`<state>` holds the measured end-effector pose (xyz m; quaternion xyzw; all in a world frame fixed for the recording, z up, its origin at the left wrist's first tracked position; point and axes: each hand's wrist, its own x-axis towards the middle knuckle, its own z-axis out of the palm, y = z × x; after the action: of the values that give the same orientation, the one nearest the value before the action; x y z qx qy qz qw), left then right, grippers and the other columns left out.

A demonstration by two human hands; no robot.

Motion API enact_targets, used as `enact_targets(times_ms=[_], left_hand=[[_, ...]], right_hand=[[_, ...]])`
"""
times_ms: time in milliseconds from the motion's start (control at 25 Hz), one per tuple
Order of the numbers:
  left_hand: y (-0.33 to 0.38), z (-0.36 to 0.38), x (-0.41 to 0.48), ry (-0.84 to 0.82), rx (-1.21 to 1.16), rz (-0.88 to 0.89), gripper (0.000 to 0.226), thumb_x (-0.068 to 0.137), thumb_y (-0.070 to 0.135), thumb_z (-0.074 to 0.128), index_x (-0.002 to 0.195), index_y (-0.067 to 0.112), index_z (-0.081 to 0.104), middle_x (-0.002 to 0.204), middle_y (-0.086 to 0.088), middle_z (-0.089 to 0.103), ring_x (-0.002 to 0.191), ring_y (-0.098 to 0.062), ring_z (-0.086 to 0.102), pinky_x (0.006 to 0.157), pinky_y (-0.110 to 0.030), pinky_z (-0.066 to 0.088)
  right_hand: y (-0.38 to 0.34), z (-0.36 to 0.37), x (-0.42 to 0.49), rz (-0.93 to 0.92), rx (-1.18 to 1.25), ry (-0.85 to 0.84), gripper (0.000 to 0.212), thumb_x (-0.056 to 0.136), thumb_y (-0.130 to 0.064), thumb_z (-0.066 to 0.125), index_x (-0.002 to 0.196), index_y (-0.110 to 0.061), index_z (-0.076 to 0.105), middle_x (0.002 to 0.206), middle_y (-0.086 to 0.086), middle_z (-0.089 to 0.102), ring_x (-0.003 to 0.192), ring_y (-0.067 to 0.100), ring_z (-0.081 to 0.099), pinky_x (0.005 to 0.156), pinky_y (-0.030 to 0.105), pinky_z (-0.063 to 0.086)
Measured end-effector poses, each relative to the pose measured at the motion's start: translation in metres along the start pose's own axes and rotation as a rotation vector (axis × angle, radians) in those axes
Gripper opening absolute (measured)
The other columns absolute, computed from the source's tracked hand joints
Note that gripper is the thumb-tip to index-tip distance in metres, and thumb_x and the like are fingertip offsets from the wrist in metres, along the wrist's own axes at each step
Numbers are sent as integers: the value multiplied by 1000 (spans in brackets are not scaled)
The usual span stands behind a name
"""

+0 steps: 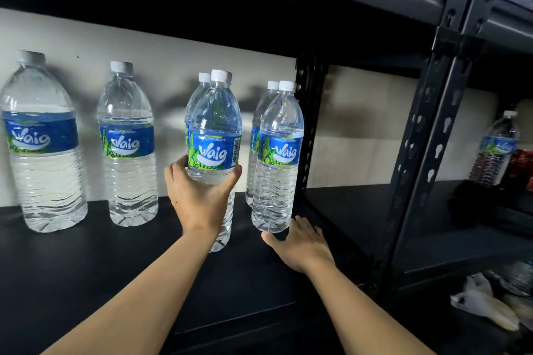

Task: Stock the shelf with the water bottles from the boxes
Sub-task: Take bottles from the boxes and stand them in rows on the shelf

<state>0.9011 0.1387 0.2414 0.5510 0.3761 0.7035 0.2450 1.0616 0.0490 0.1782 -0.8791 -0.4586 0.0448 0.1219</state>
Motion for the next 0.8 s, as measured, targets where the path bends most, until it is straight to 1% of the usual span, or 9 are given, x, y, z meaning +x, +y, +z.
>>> enact_targets(times_ms=[120, 240, 360, 400, 480, 600, 640, 720, 800], left_hand=[[-2, -4, -3, -44, -2, 6, 85, 60, 38, 92, 124, 1, 49, 118, -12, 51, 113, -20, 46, 88, -8, 24], [-11, -12, -5, -184, 77, 65, 103, 58, 32, 94, 138, 1, 37, 128, -13, 44, 121, -17, 37, 96, -11, 22], [-28, -26, -14, -409, 123, -5, 120, 59, 17, 93, 152, 12, 18, 145, -7, 34, 137, -15, 29, 106, -16, 19], [-35, -32, -17, -460, 137, -26, 123, 61, 16, 93, 154, 15, 13, 149, -5, 33, 140, -17, 30, 109, -19, 20], [-42, -42, -20, -515, 174, -36, 124, 64, 21, 92, 156, 20, 9, 152, -2, 35, 140, -20, 36, 112, -25, 26], [-42, -46, -21, -494, 202, -28, 121, 64, 28, 92, 155, 24, 12, 149, 0, 41, 135, -21, 43, 109, -29, 32], [-44, -45, -23, -478, 207, -32, 117, 63, 29, 92, 153, 23, 17, 145, 0, 45, 133, -22, 45, 107, -30, 34], [-48, -42, -26, -448, 217, -44, 104, 60, 35, 92, 145, 20, 34, 134, 0, 51, 126, -21, 50, 102, -29, 39], [-54, -37, -25, -442, 231, -65, 96, 59, 38, 92, 139, 17, 42, 128, -1, 54, 122, -19, 51, 100, -27, 38]], right_hand=[[0, 1, 1, 4, 13, -3, 97, 87, -78, 28, 158, -13, 12, 165, 3, 5, 152, 14, -1, 123, 39, -1], [0, 1, 1, -4, 22, 18, 96, 86, -78, 30, 157, -16, 16, 165, 3, 9, 152, 14, 2, 122, 39, 1], [1, 2, 1, -12, 24, 52, 96, 85, -79, 33, 156, -16, 21, 164, 4, 13, 152, 15, 6, 122, 39, 4], [1, 2, 1, -16, 26, 58, 96, 85, -79, 34, 156, -16, 22, 164, 3, 14, 152, 15, 7, 122, 39, 4], [1, 2, 1, -21, 25, 66, 97, 85, -79, 34, 156, -15, 22, 164, 3, 15, 152, 15, 8, 123, 39, 5], [0, 1, 1, -19, 17, 67, 97, 85, -79, 35, 156, -14, 22, 164, 3, 15, 152, 15, 8, 123, 39, 5], [0, 1, 1, -19, 17, 70, 97, 85, -80, 34, 156, -15, 22, 164, 3, 15, 152, 15, 8, 123, 39, 6], [0, 2, 0, -18, 16, 74, 97, 85, -80, 34, 156, -15, 23, 164, 3, 16, 151, 15, 9, 123, 39, 6], [0, 2, 0, -19, 18, 81, 96, 84, -80, 35, 155, -16, 24, 164, 3, 17, 151, 15, 10, 123, 39, 7]])
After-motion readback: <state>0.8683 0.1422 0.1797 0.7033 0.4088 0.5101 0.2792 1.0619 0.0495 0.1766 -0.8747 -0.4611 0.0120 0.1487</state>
